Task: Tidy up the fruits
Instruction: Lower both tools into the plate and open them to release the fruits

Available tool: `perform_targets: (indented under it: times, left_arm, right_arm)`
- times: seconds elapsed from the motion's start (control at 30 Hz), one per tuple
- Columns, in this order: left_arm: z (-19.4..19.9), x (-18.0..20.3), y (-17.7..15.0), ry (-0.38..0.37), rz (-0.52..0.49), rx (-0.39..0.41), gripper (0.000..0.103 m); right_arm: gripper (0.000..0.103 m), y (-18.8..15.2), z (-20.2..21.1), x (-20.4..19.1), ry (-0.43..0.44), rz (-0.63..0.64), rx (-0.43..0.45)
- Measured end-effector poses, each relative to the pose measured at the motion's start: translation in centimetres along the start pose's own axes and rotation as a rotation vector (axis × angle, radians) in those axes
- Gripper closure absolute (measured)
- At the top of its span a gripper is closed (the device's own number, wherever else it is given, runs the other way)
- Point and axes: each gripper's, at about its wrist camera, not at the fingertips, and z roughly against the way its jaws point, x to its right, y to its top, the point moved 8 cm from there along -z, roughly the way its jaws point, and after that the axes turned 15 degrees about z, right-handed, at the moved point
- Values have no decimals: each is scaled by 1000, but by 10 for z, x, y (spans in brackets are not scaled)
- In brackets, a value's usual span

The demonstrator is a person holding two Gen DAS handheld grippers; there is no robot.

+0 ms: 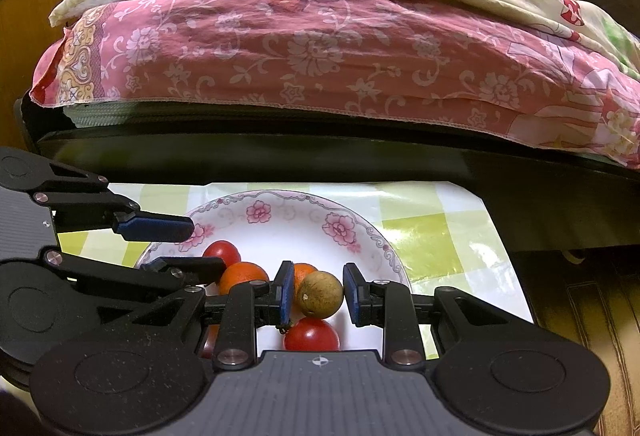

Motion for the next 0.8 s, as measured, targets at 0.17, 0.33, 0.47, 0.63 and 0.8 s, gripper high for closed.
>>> perform_targets:
  times: [0.17, 0.33, 0.47, 0.63, 0.8]
  left_arm:
    - [2, -1, 0, 4, 3, 1, 66]
    - [5, 0, 1, 4, 5, 4, 66]
    - [6, 0, 1, 3, 5, 5, 65]
    - [6, 1, 1, 5, 4, 6, 65]
    - [8, 1, 1, 7, 9, 7, 65]
  right_arm:
    - [77, -1, 1, 1, -4, -5, -3]
    - [77, -1, 2, 0, -9, -4, -6]
    - [76, -1, 1, 2, -9, -6, -9]
    - [75, -2, 1, 3, -13, -9, -9]
    - [75, -3, 2, 4, -16, -16, -11]
